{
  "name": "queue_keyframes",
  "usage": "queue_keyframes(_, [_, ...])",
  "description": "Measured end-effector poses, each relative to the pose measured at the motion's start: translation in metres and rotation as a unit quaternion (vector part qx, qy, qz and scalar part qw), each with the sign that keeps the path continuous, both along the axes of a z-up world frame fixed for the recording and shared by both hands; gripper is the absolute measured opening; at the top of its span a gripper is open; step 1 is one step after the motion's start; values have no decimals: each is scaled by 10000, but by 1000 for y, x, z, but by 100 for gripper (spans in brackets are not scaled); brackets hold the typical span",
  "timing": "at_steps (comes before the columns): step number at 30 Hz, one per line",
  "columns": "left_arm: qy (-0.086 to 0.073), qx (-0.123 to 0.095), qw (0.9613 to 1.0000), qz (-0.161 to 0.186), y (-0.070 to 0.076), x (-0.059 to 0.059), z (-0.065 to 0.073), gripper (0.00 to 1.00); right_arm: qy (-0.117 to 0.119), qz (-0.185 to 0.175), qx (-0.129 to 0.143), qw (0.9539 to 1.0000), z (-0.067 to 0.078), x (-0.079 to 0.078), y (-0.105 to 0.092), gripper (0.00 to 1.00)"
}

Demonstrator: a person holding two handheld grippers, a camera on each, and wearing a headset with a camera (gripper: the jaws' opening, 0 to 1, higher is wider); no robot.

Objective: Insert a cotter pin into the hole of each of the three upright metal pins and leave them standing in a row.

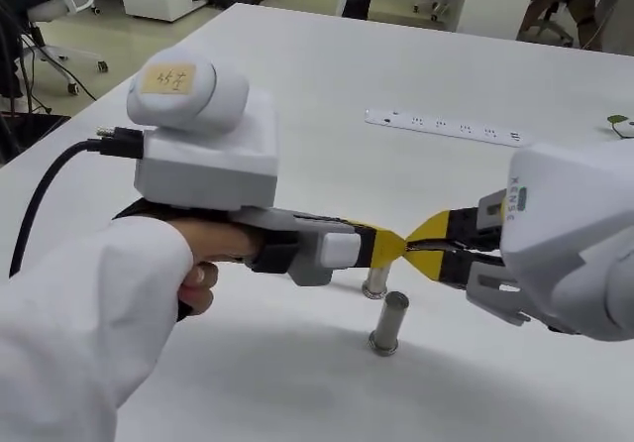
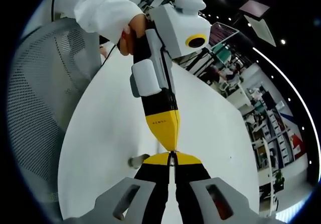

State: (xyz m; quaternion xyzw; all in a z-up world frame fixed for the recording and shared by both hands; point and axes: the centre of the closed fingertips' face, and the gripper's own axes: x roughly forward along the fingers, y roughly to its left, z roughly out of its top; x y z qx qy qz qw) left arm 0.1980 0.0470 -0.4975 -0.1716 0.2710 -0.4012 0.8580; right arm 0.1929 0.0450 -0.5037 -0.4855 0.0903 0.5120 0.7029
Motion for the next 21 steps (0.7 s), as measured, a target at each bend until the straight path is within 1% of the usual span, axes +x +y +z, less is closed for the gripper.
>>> queue_keyframes(3, [-29,17,10000,-5,0,0,0,0,45,-2,27,10000,0,-1,1,0])
queue_keyframes(5, [-20,-7,10000,-22,0,-1,1,0,83,-55,58,9999,-1,0,1,0])
queue_keyframes(6, [-23,-2,10000,-35,0,-2,1,0,86,-85,14,9999,-2,1,-1,4])
queue_keyframes(8, [-64,21,10000,-46,0,-2,3,0,91,-92,42,9999,-2,2,-1,7])
queue_keyframes(10, [-111,93,9999,-66,1,-2,2,0,252,-157,138,9995,-2,1,-2,8])
queue_keyframes(12, [-191,154,9996,-131,1,-4,3,0,428,-225,195,9986,-4,0,-4,12])
queue_keyframes(13, [-208,167,9995,-158,1,-5,3,0,515,-263,256,9980,-3,0,-5,14])
queue_keyframes(14, [-219,110,9995,-193,1,-6,5,0,608,-294,324,9972,-4,0,-5,14])
queue_keyframes(15, [-211,57,9996,-197,1,-6,6,0,820,-363,391,9952,-5,-1,-7,14])
queue_keyframes(16, [-264,74,9994,-225,1,-7,8,0,938,-393,437,9939,-6,-2,-8,14])
queue_keyframes(17, [-377,134,9989,-258,2,-7,9,0,1049,-420,485,9924,-6,-1,-9,15])
queue_keyframes(18, [-393,130,9988,-278,2,-8,10,0,1221,-485,535,9899,-7,-1,-11,15])
queue_keyframes(19, [-391,123,9987,-288,2,-8,10,0,1311,-516,598,9882,-7,-1,-12,16])
queue_keyframes(20, [-418,112,9985,-322,2,-9,11,0,1509,-553,693,9846,-8,-2,-13,17])
queue_keyframes(21, [-450,124,9983,-335,2,-9,11,0,1653,-528,790,9817,-8,-4,-12,19])
